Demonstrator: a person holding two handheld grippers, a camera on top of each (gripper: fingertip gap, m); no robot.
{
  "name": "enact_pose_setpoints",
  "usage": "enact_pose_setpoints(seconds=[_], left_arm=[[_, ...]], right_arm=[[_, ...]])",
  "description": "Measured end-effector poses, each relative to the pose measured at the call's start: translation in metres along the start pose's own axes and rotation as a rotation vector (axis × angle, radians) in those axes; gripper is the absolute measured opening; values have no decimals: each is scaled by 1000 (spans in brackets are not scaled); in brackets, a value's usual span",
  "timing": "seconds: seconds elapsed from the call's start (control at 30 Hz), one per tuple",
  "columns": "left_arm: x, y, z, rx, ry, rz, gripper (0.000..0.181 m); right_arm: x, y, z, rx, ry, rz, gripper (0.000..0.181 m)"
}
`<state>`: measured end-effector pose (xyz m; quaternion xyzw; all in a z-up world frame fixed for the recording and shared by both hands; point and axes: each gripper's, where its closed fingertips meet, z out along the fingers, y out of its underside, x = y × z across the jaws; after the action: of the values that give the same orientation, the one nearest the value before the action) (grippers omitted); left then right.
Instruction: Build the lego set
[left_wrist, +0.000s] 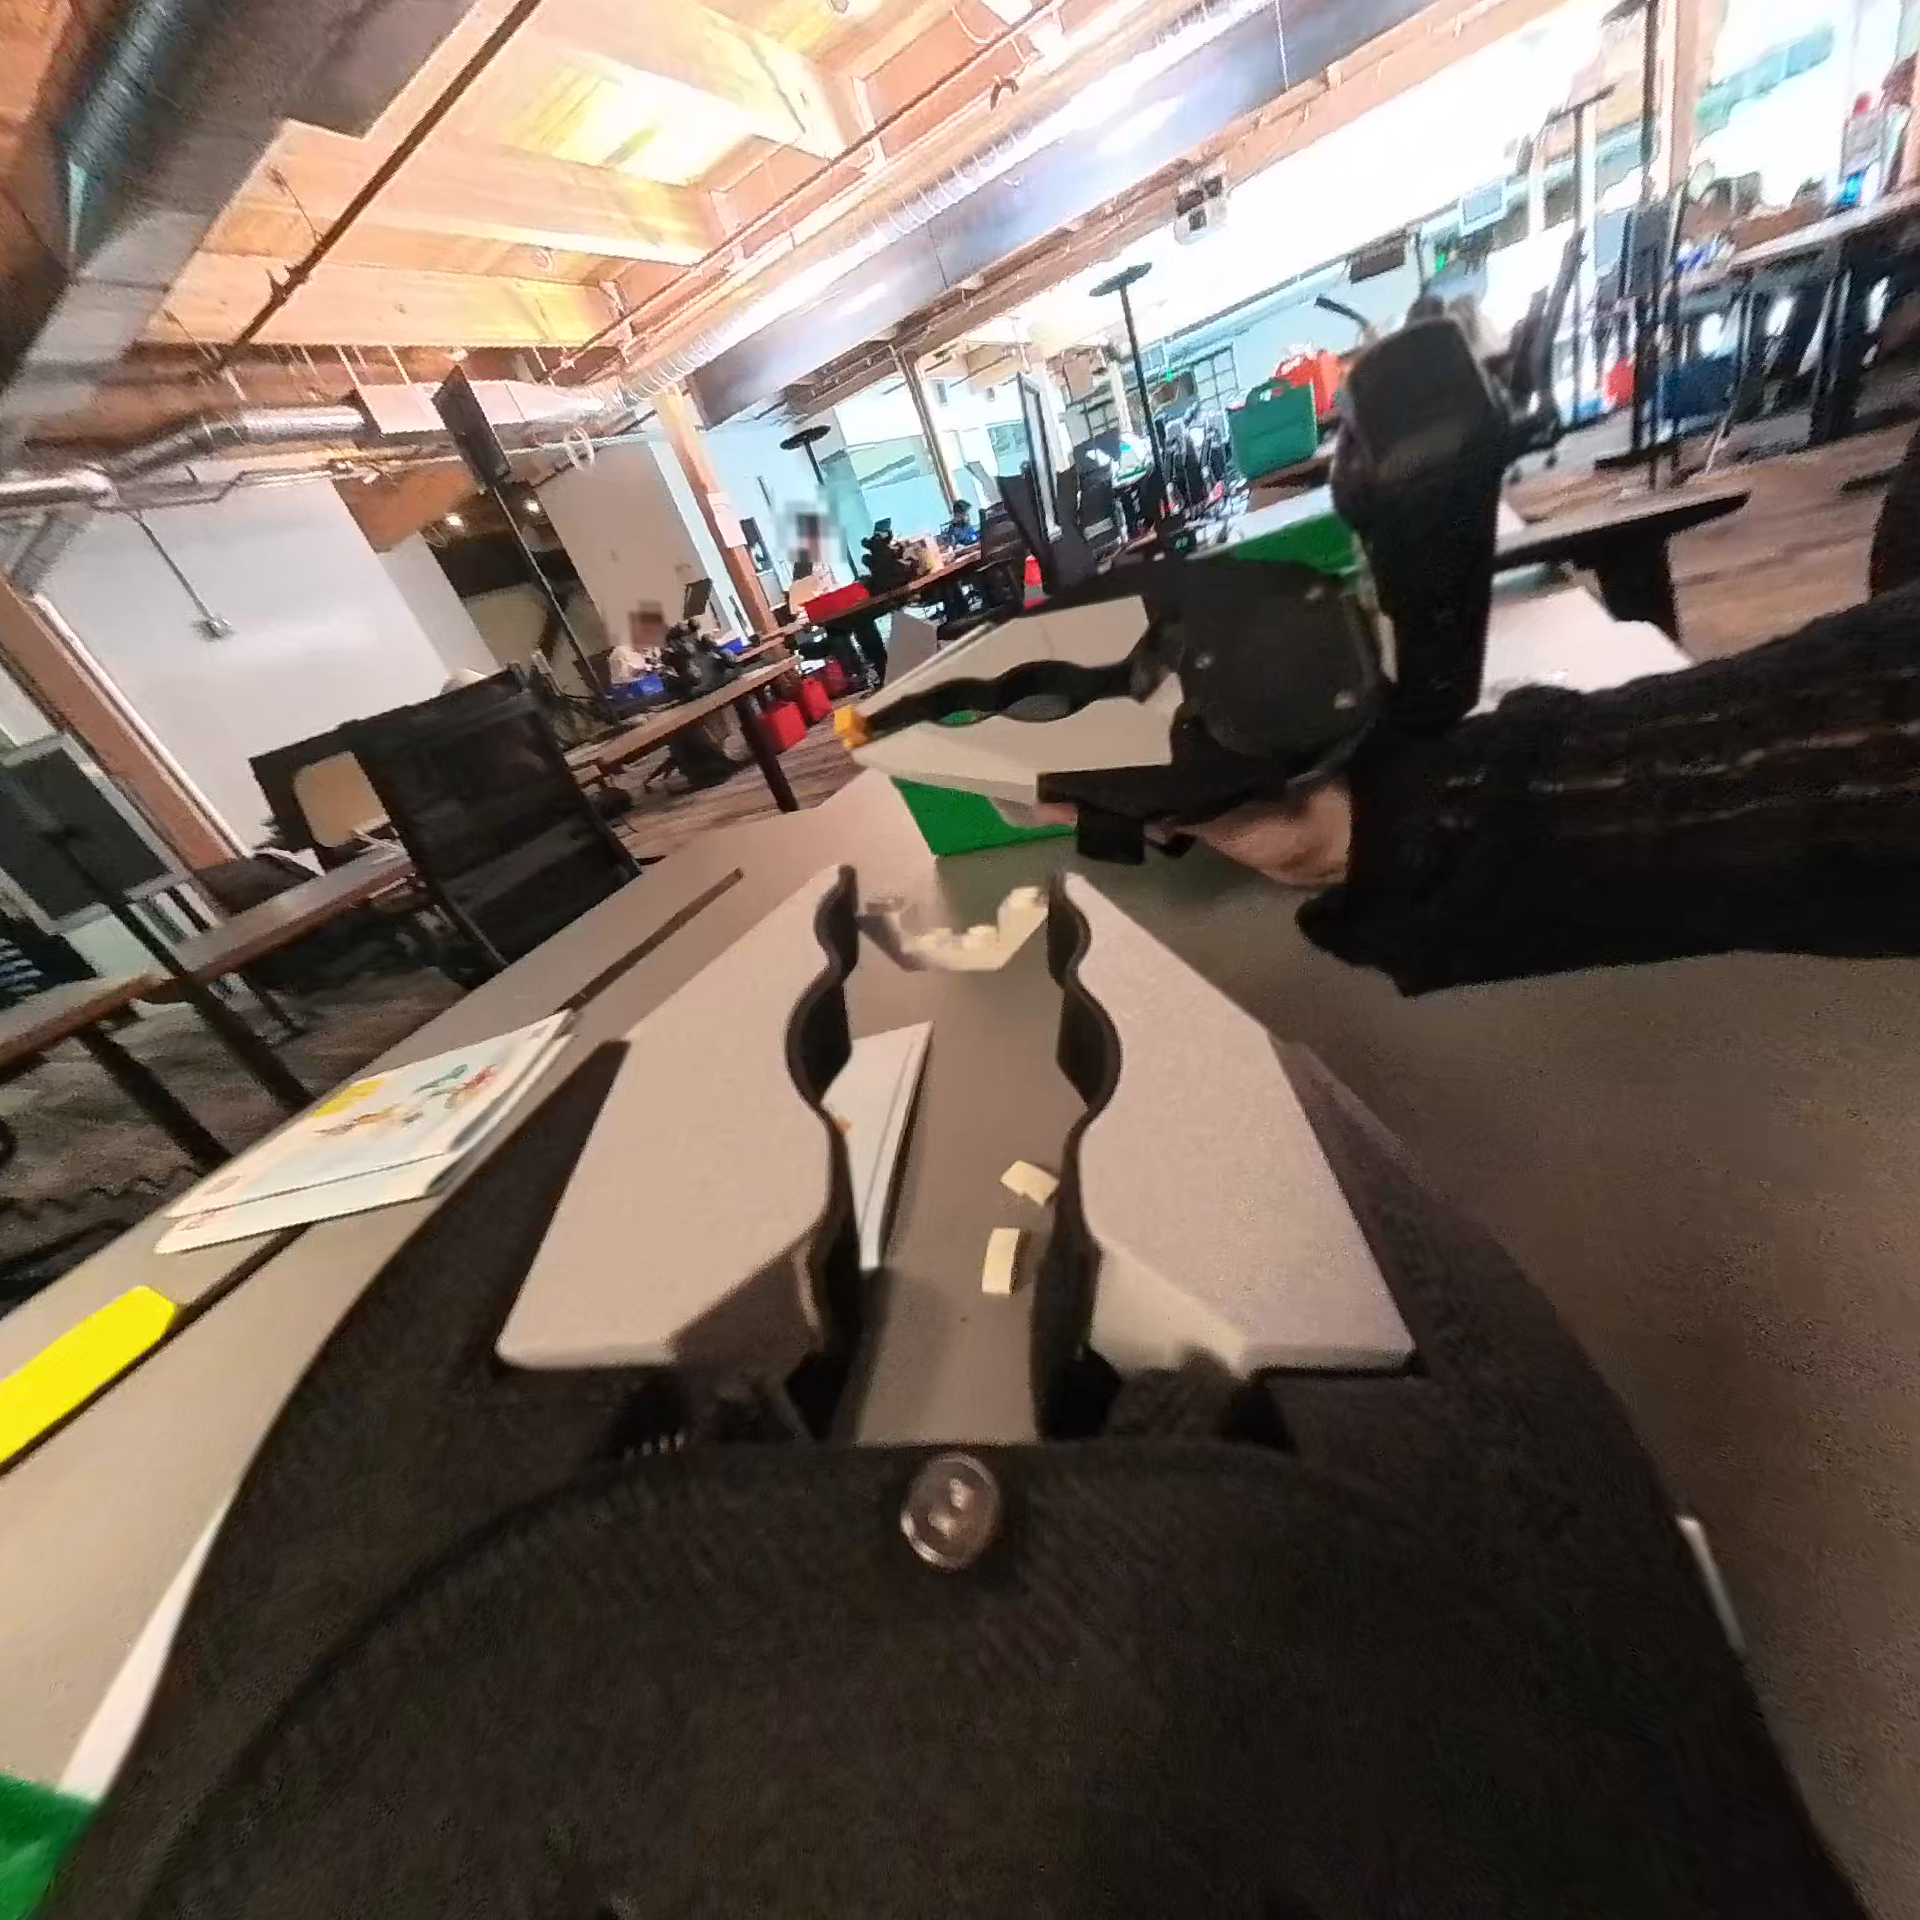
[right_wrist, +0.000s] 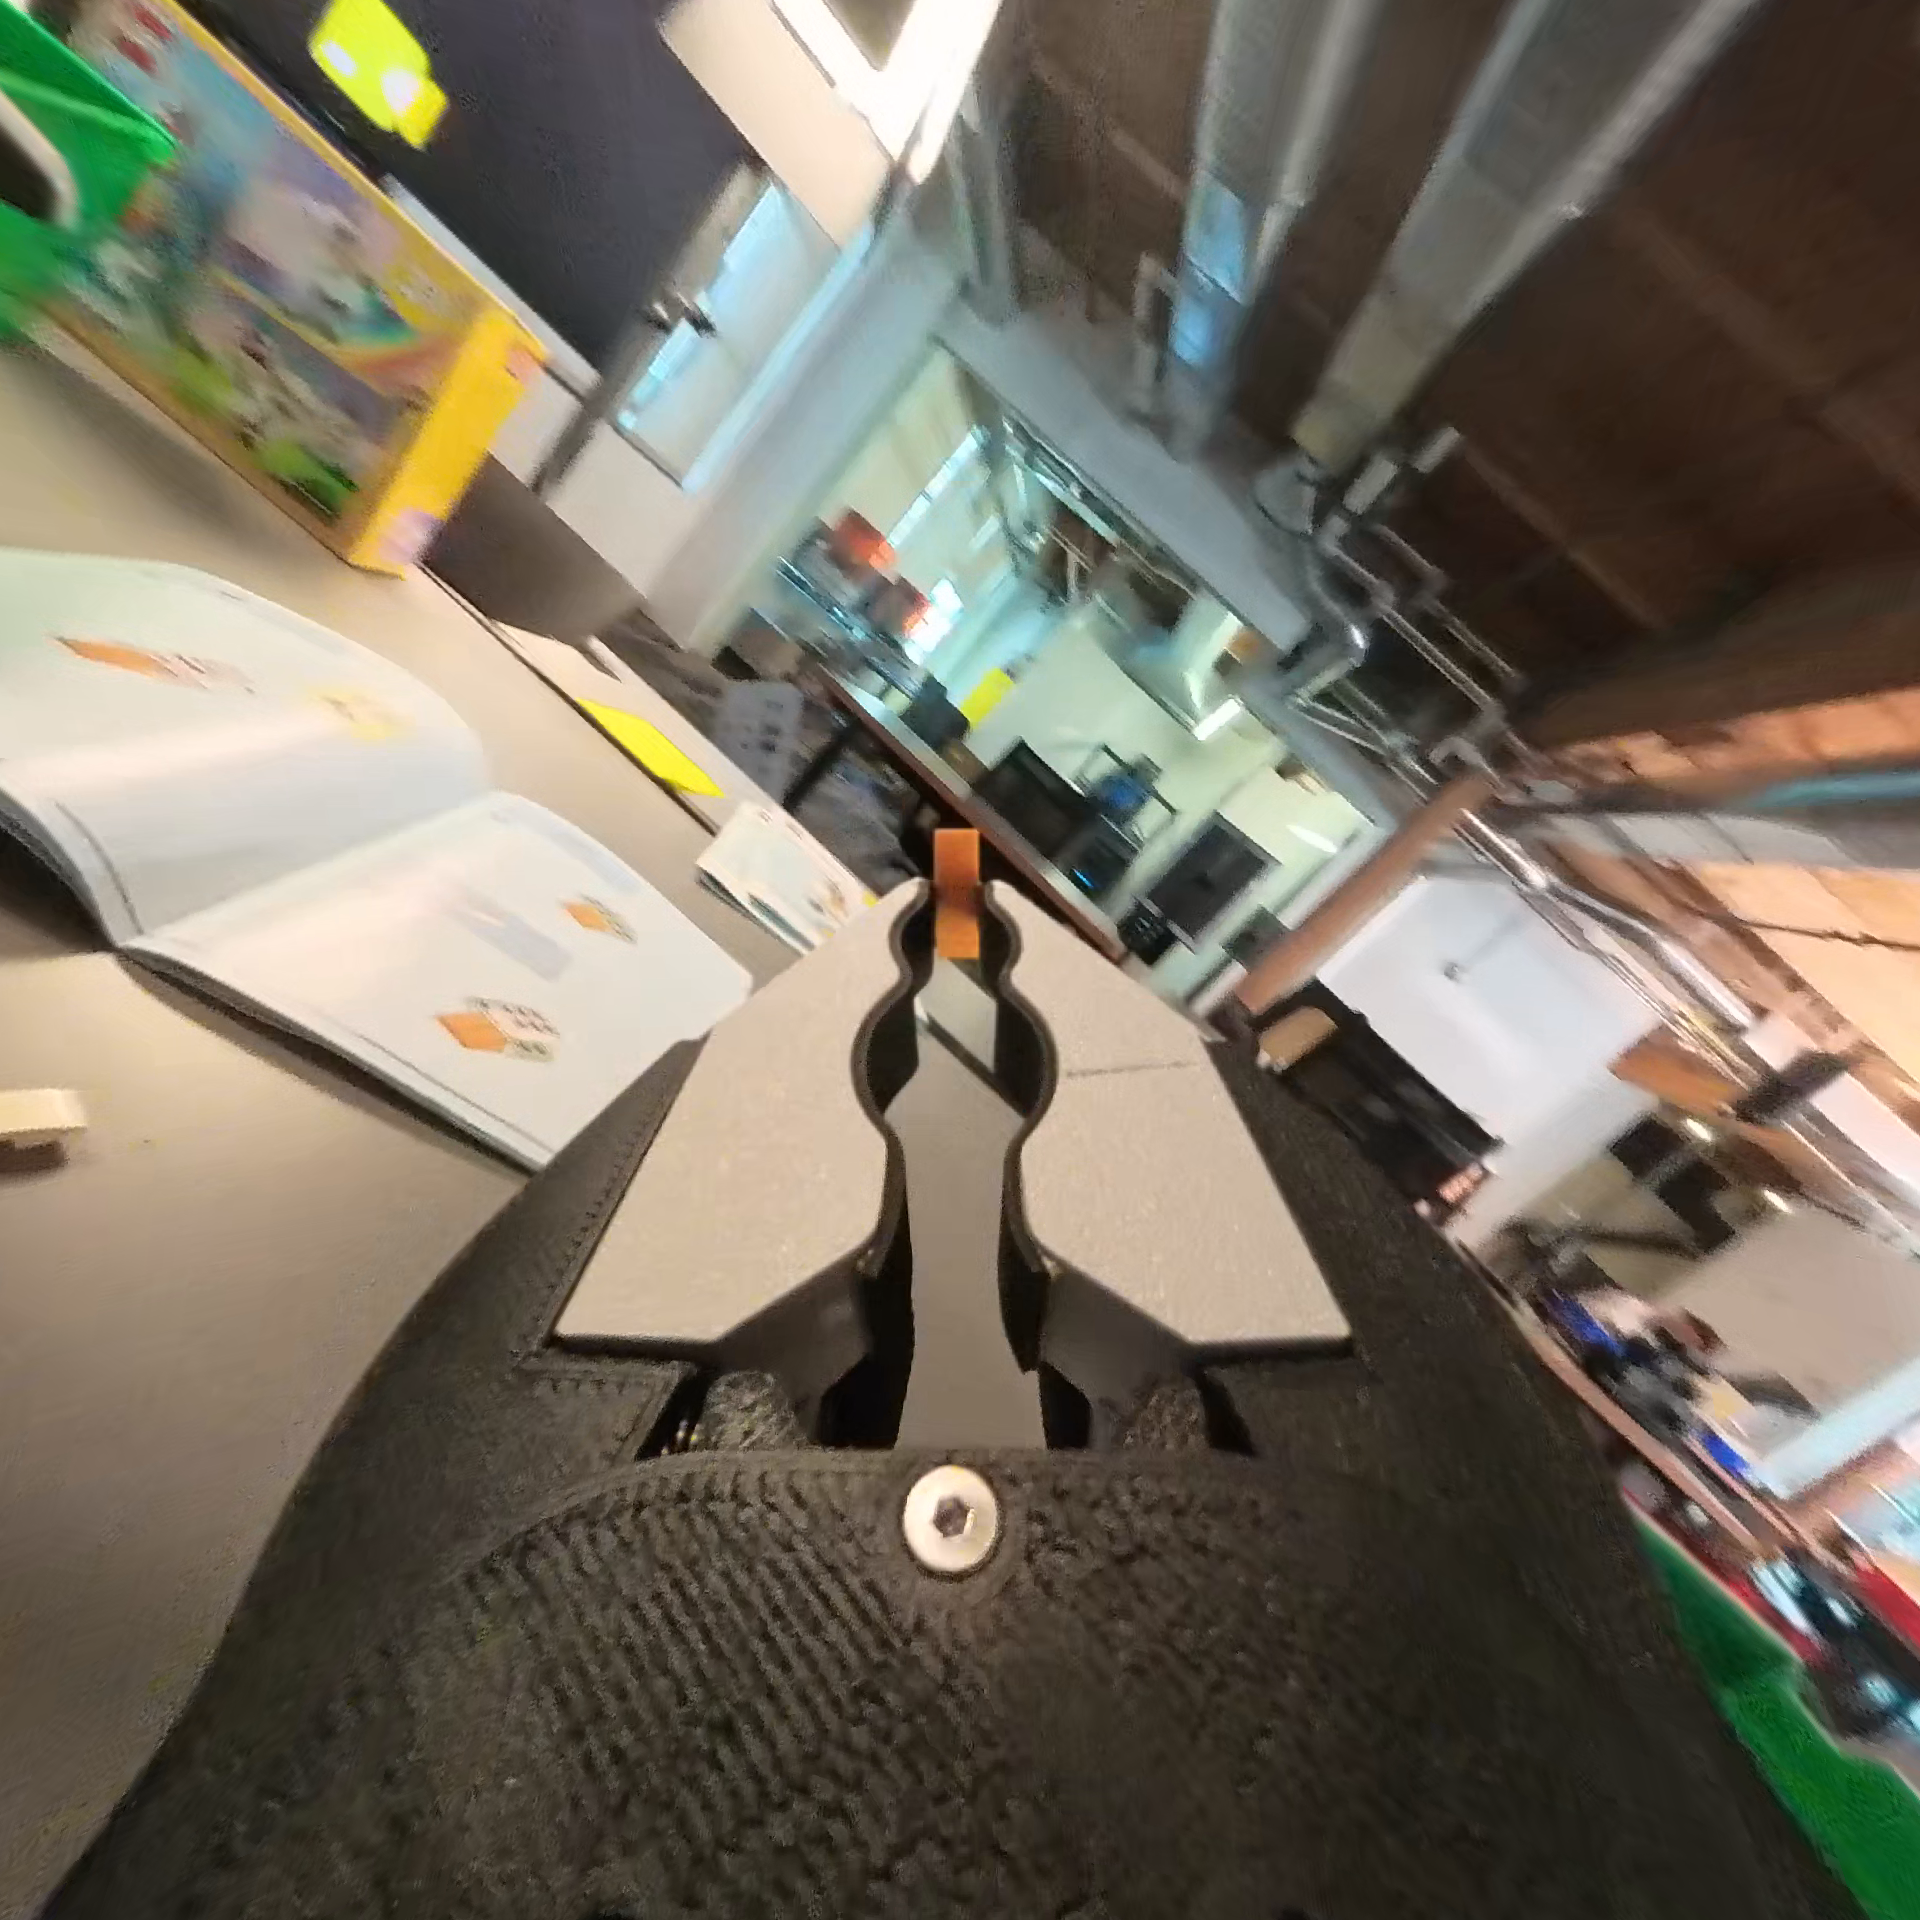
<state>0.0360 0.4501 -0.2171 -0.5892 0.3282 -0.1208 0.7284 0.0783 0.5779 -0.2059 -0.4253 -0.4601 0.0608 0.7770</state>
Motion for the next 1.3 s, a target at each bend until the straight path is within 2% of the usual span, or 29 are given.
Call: enact_pose_setpoints(seconds=[0.03, 0.33, 0.8, 0.97, 1.07, 1.3], left_arm=[[1, 1, 0, -6, -2, 16, 36], [-10, 1, -7, 2, -52, 43, 36], [4, -1, -11, 17, -19, 131, 36], [-6, -2, -14, 35, -34, 70, 36], [-6, -6, -17, 70, 3, 3, 36], [13, -18, -19, 145, 203, -199, 35]], right_arm=[[1, 4, -3, -29, 25, -1, 6], [-2, 0, -24, -133, 147, 35, 6], [-19, -12, -34, -220, 209, -22, 6], [-26, -18, -41, -236, 190, -86, 6], [-33, -28, -51, -228, 158, -164, 6], [-56, -54, -76, -184, 77, -202, 6]])
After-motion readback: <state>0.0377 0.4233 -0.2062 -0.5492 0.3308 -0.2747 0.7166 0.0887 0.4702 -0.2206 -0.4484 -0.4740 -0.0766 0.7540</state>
